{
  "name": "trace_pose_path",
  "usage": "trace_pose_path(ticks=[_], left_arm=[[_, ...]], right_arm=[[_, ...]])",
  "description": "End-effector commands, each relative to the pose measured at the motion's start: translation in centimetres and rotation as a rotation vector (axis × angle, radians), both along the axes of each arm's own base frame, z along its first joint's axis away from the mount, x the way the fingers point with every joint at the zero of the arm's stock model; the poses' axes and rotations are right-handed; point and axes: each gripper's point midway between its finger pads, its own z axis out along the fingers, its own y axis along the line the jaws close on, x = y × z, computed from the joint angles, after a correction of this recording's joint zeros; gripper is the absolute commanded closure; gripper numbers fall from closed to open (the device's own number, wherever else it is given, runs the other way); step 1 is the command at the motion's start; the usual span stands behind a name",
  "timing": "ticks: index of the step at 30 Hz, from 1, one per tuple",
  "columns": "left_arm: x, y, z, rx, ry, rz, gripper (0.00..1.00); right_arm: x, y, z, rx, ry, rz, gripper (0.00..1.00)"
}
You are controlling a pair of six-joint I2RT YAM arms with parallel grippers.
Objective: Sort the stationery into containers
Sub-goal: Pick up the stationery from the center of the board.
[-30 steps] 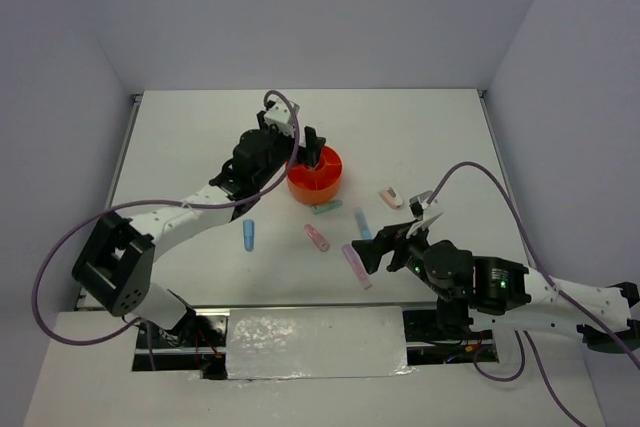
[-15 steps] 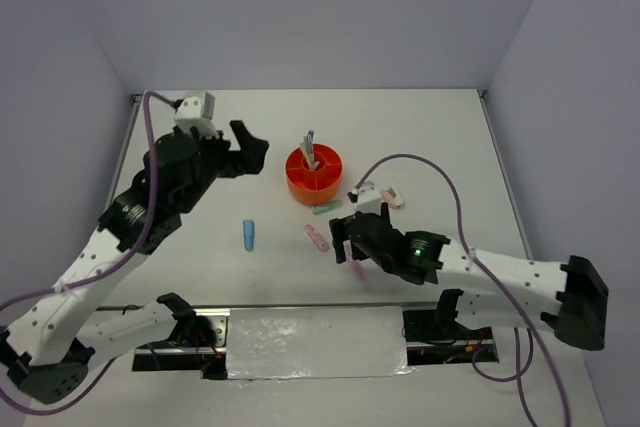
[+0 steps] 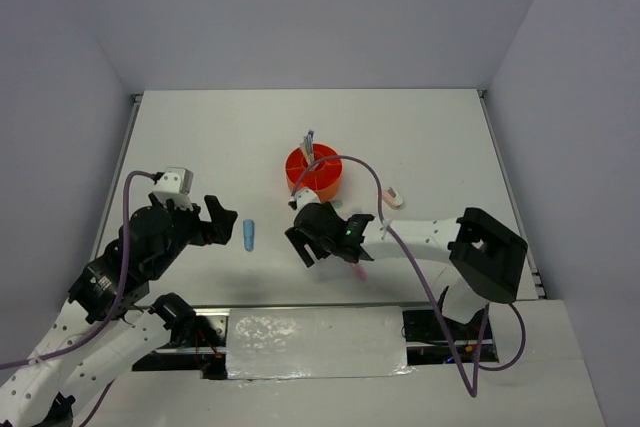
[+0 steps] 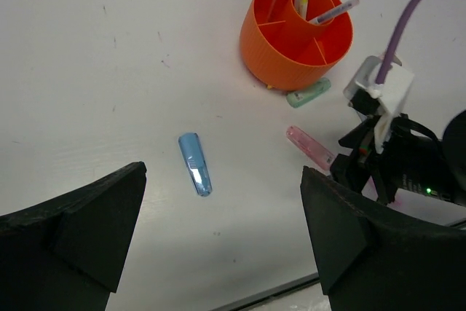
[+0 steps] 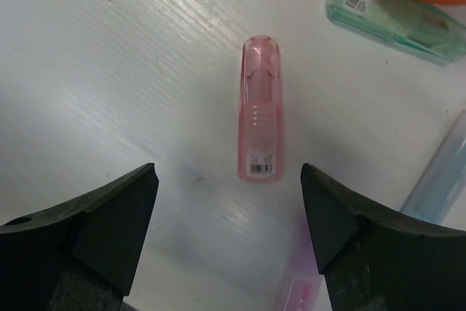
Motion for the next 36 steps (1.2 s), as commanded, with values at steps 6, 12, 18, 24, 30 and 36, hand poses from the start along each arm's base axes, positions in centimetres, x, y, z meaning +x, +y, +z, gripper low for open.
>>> trace_pose_path(ticks=[6, 12, 18, 24, 30, 36], left_arm=[[0.2, -0.8, 1.5, -0.028, -0.055, -0.045, 0.01], [0.3, -0.9, 1.4, -0.026, -0.056, -0.043, 0.01], [0.4, -1.1, 1.2, -0.028, -0.036, -0.043, 0.01], [-0.4, -5.2, -1.2, -0.285, 0.126, -0.102, 0.01], [-0.7, -11.8, -1.8, -0.632, 0.220, -0.294, 0.01], [-1.2, -13.7, -0.1, -0.747, 0.190, -0.343, 0.01]], right_arm=[[1.9, 2.5, -2.3, -0.024, 0.017, 0.094, 0.23], [0.9, 2.3, -4.4, -0.023, 0.081, 0.085, 0.54], [-2.0, 4.7, -2.3, 0.100, 0.101, 0.163, 0.81], [-3.4, 5.6, 5.4, 0.324, -0.050, 0.160, 0.83], [-3.7, 4.7, 11.9, 0.546, -0.210, 0.128, 0.82], [-4.4, 3.1, 13.9, 0.579, -0.252, 0.131, 0.82]])
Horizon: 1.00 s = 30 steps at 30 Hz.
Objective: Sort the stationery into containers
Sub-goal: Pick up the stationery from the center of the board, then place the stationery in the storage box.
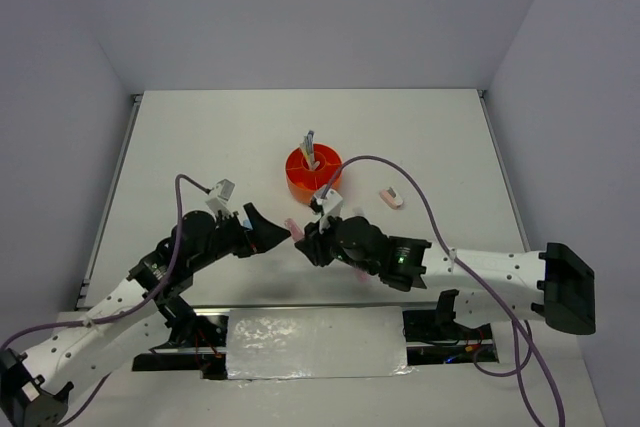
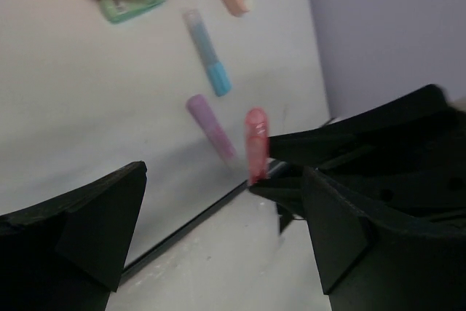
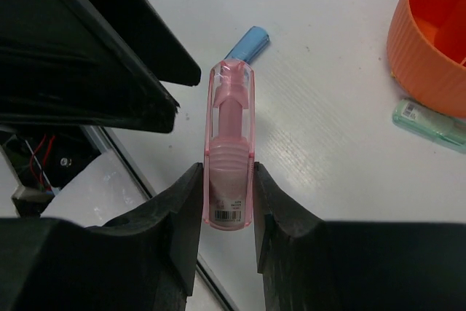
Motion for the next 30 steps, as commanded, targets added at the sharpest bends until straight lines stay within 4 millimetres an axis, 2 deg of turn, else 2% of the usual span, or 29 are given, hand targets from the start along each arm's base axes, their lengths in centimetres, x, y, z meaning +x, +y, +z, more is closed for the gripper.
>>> trace_pose_path(ticks=[1, 5, 7, 9, 13, 14, 16, 19, 20, 22, 24, 25, 26, 27, 28, 30], left_arm=[[0.2, -2.4, 7.5, -0.241, -0.138, -0.037, 0.01], [0.3, -3.0, 7.4, -0.245, -0.120, -0.049, 0.02], [0.2, -3.6, 6.9, -0.247, -0.103, -0.069, 0.07], [0.2, -4.0, 6.8, -0.258, -0.104, -0.085, 0.14], [0.2, -4.6, 6.3, -0.243, -0.086, -0.098, 0.19], [0.2, -4.6, 6.3, -0.243, -0.085, -0.098, 0.23], [0.4, -4.7, 6.6, -0.243, -0.094, -0.098, 0.31], [0.4, -4.9, 6.6, -0.231, -0.094, -0.101, 0.54], [0.4, -5.0, 6.5, -0.227, -0.094, -0.105, 0.66], [0.3, -5.2, 6.5, -0.227, -0.091, -0.112, 0.76], [0.1, -5.4, 6.3, -0.221, -0.093, -0.129, 0.91], [0.2, -5.5, 6.7, -0.221, -0.103, -0.135, 0.97], [0.2, -5.5, 6.6, -0.199, -0.121, -0.142, 1.00], [0.6, -5.6, 7.2, -0.185, -0.146, -0.141, 1.00], [0.9, -5.5, 7.3, -0.161, -0.166, -0.135, 1.00], [2.9, -4.4, 7.7, -0.066, -0.245, -0.051, 1.00]], right_arm=[[-0.4, -0.6, 2.0, 0.065, -0.049, -0.021, 0.82], [-1.1, -1.0, 3.8, 0.109, -0.087, -0.011, 0.81], [-1.2, -1.0, 4.6, 0.111, -0.097, -0.006, 0.81], [-1.2, -1.1, 4.5, 0.089, -0.103, -0.012, 0.80], [-1.5, -0.5, 4.5, 0.058, -0.116, -0.001, 0.80], [-1.6, -0.4, 4.3, 0.046, -0.117, 0.002, 0.80], [-1.5, -0.2, 4.4, 0.025, -0.128, -0.010, 0.80], [-1.8, 0.2, 4.3, -0.008, -0.143, -0.018, 0.80], [-1.8, 0.2, 4.3, -0.016, -0.144, -0.022, 0.80], [-1.4, 0.3, 4.5, -0.015, -0.146, -0.047, 0.80], [-1.3, 0.1, 4.2, -0.029, -0.141, -0.059, 0.78], [-1.3, 0.2, 4.3, -0.027, -0.141, -0.059, 0.75], [-1.1, 0.0, 4.4, -0.024, -0.143, -0.073, 0.64], [-0.9, -0.4, 4.4, -0.011, -0.127, -0.103, 0.22], [-0.5, -1.0, 4.5, -0.007, -0.130, -0.144, 0.01], [-0.2, -2.9, 5.2, 0.049, -0.110, -0.220, 0.00]])
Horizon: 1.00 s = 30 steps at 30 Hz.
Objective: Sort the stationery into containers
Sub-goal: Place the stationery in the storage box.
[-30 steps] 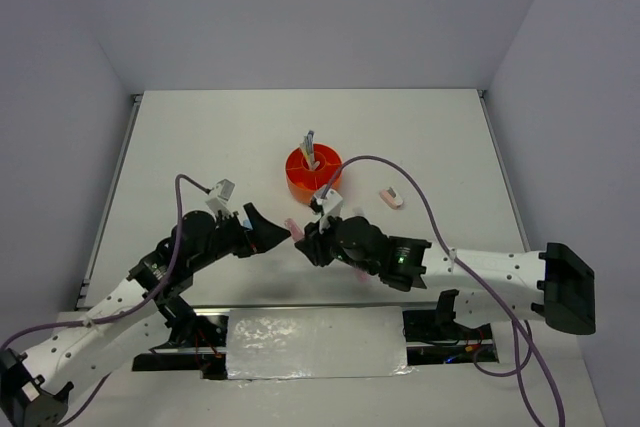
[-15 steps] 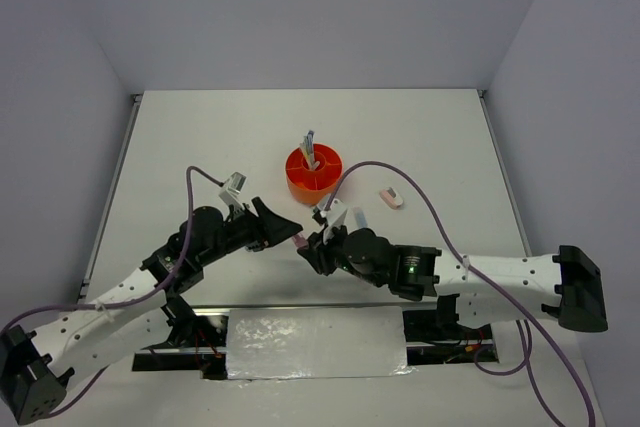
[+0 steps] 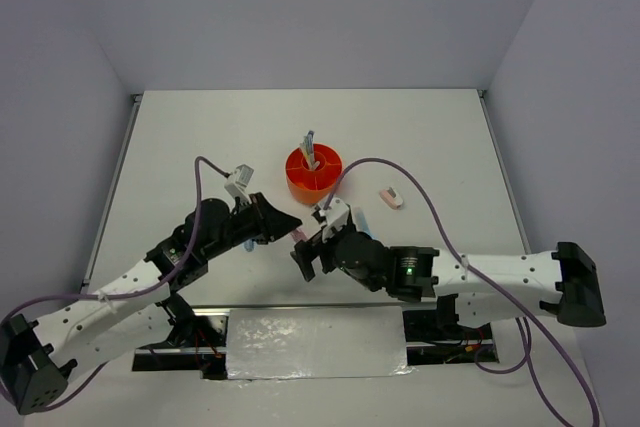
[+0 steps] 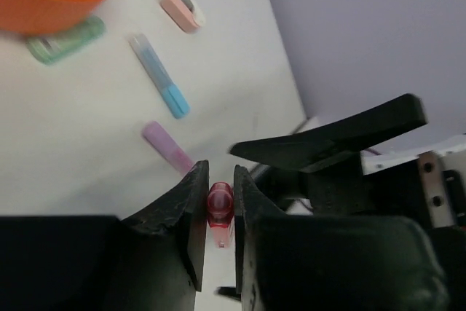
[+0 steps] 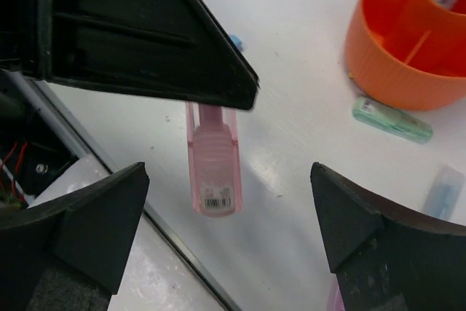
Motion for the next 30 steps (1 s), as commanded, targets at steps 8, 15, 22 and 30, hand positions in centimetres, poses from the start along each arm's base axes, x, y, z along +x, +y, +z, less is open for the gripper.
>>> trace_pose_path(ticks=[8, 15, 22, 30], left_arm=[[11.6, 3.1, 4.6, 0.349, -0.375, 0.412, 1.00], [17.6, 0.5, 3.0, 0.464, -0.405, 0.426, 1.00], [18.5, 1.3, 2.2, 0.489, -0.407, 0.488, 1.00], [19.1, 1.0, 0.8, 0.490, -0.416, 0.473, 0.91]], right_arm=[[1.7, -10.2, 6.6, 0.315, 0.052, -0.355, 0.00], [1.0, -13.7, 5.5, 0.304, 0.099, -0.407, 0.00], [0.7, -15.1, 5.6, 0.338, 0.099, -0.402, 0.00], [0.6, -14.6, 5.5, 0.307, 0.094, -0.383, 0.00]])
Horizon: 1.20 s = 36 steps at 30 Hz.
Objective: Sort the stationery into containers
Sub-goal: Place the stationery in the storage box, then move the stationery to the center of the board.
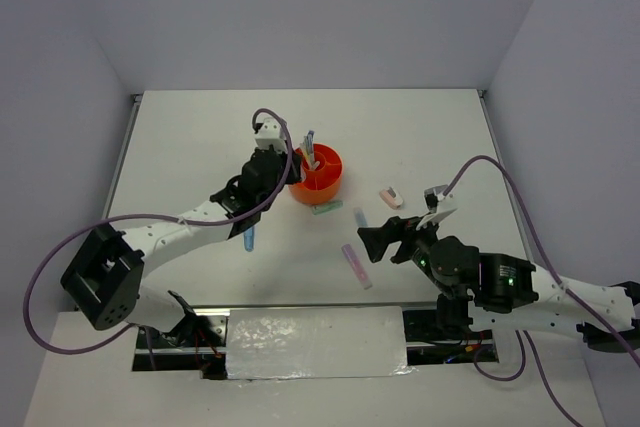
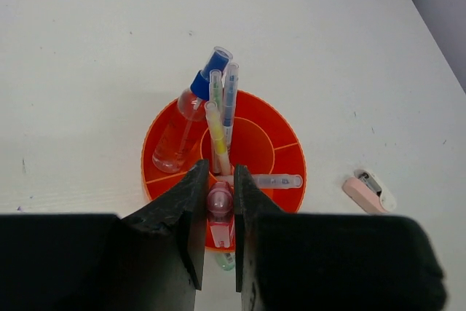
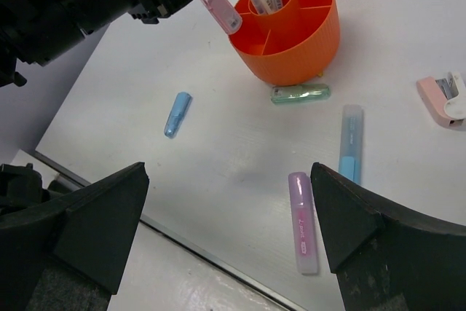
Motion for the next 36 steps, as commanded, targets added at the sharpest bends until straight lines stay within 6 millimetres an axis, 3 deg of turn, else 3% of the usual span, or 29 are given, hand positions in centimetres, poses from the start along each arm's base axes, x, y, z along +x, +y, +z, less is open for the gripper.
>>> trace_pose_path(ticks=[1, 2, 9, 14, 18, 20, 24, 26, 28, 29, 33, 36], left_arm=[[1.2, -0.1, 1.3, -0.019, -0.064, 0.019, 0.90], [1.3, -0.1, 1.0, -0.015, -0.060, 0.017, 0.89], [1.5, -0.1, 0.0, -0.007, -0.040, 0.025, 0.47], [1.0, 0.2, 0.2, -0.034, -0.044, 0.024, 0.30], [0.1, 0.8, 0.9, -0.058, -0.036, 0.029, 0.15], [-0.5, 1.5, 2.6, -0.089, -0.034, 0.047, 0.07], [-3.0, 2.9, 4.7, -0.079, 0.020, 0.028, 0.01], [-4.6, 3.6, 4.3, -0.023, 0.089, 0.004, 0.01], [-6.0, 4.3, 5.6, -0.021, 0.104, -0.017, 0.01], [-7.1, 4.9, 4.7, 0.011, 0.154, -0.027, 0.01], [-10.4, 6.9, 6.1, 0.001, 0.153, -0.062, 0.01], [-12.7, 8.1, 6.5, -0.017, 0.149, -0.093, 0.01]], right_arm=[[0.2, -0.1, -0.5, -0.033, -0.001, -0.015, 0.00], [0.2, -0.1, -0.6, -0.035, -0.001, -0.013, 0.00], [-0.1, 0.7, -0.8, -0.052, -0.011, 0.032, 0.00], [-0.2, 1.3, -1.5, -0.093, -0.010, 0.056, 0.00], [-0.1, 2.2, -3.6, -0.167, 0.032, 0.067, 0.00], [0.4, 2.6, -5.7, -0.224, 0.090, 0.051, 0.00], [0.6, 3.6, -10.3, -0.352, 0.229, 0.106, 0.00], [1.0, 3.7, -12.5, -0.403, 0.297, 0.104, 0.01], [1.3, 3.6, -13.8, -0.430, 0.343, 0.111, 0.03], [1.2, 3.8, -14.8, -0.446, 0.374, 0.122, 0.04], [2.4, 3.3, -16.6, -0.467, 0.428, 0.083, 0.07], [3.4, 3.4, -17.4, -0.461, 0.452, 0.084, 0.17]])
